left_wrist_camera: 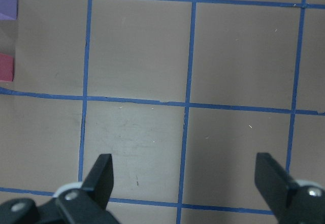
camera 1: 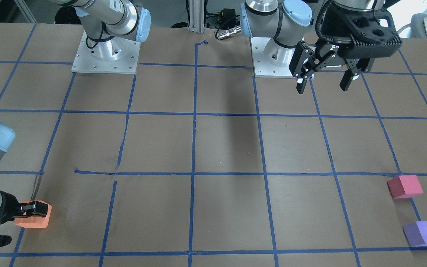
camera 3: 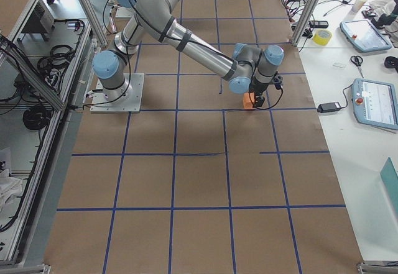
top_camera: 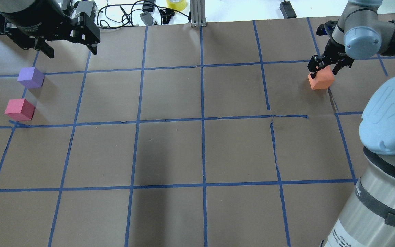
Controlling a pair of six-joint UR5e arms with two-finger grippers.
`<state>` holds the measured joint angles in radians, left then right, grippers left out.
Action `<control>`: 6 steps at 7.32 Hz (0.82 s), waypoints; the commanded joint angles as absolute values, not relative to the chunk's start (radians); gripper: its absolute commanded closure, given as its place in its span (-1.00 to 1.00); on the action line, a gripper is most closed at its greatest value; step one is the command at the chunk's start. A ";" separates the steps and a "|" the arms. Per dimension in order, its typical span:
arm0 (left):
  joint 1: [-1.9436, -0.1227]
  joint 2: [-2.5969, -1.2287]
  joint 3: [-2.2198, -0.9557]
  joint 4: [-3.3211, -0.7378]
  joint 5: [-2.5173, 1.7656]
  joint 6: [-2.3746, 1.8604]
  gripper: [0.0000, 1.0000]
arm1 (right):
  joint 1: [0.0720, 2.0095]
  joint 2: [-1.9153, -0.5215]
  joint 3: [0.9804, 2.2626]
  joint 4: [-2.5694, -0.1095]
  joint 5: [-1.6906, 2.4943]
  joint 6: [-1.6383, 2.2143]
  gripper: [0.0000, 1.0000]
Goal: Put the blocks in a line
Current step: 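Close the right gripper on the orange cube and lift it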
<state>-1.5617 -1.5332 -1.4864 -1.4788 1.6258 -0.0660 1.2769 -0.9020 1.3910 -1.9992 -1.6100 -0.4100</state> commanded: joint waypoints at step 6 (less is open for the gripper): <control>-1.562 -1.532 -1.486 -1.479 1.626 -0.066 -1.00 | 1.394 -0.951 1.359 -1.994 -1.556 -0.176 0.54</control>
